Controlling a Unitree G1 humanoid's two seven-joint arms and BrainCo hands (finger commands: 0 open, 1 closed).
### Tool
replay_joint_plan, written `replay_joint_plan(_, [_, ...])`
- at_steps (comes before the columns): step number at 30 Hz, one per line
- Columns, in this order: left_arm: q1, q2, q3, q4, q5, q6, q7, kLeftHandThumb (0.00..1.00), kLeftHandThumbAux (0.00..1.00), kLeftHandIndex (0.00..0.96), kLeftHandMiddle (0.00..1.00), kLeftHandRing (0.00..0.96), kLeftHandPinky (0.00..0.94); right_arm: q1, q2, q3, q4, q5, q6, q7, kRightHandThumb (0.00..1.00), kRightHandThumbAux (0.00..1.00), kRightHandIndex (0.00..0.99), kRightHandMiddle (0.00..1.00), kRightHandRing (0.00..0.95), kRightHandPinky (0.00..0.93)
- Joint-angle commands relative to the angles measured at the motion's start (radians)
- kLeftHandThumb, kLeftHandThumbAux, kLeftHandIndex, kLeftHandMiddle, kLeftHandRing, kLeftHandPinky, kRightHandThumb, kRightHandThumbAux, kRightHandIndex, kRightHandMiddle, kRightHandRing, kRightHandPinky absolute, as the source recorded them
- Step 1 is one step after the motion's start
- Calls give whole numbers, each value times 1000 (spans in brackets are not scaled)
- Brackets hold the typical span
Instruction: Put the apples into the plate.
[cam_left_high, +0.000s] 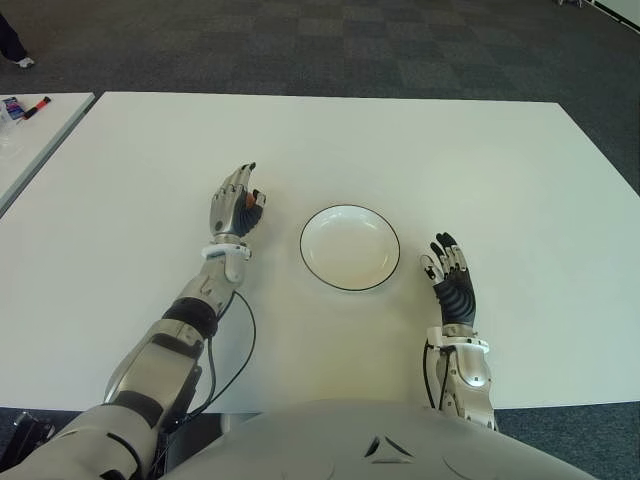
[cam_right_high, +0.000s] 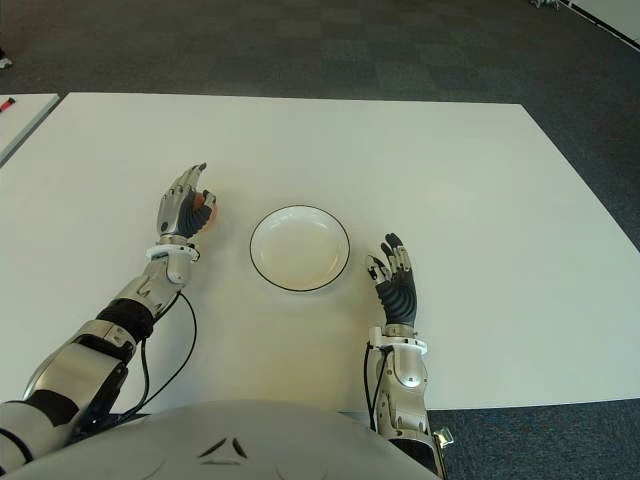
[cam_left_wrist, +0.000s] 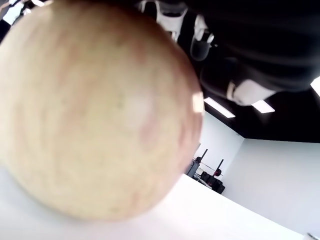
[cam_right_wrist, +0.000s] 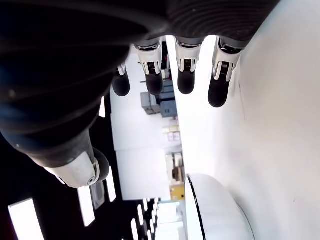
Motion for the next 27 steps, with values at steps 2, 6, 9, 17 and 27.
replay_joint_plan(2, [5,-5,-14,31,8,-10,11,742,355,38,85,134,196,-11,-2,-4,15,-6,-3,1,341,660,68,38,62,166])
replay_joint_plan(6, [4,-4,-16,36,13,-18,27,735,355,33,79,126,187,-11,-1,-3,15,-11,-6,-2,338,657,66,37,61,166])
replay_joint_plan(9, [5,-2,-18,37,18,-25,43,729,352,28,72,114,174,-10,0,-3,13,-15,-8,-5,336,657,66,36,60,167])
replay_joint_plan(17, [23,5,-23,11,27,-7,37,727,328,11,35,79,145,-8,-1,-1,8,-29,2,-13,338,653,64,36,60,166])
replay_joint_plan(27, [64,16,-39,-64,42,73,-2,683,282,0,0,22,118,-14,9,-4,17,15,-10,13,354,655,70,38,64,183])
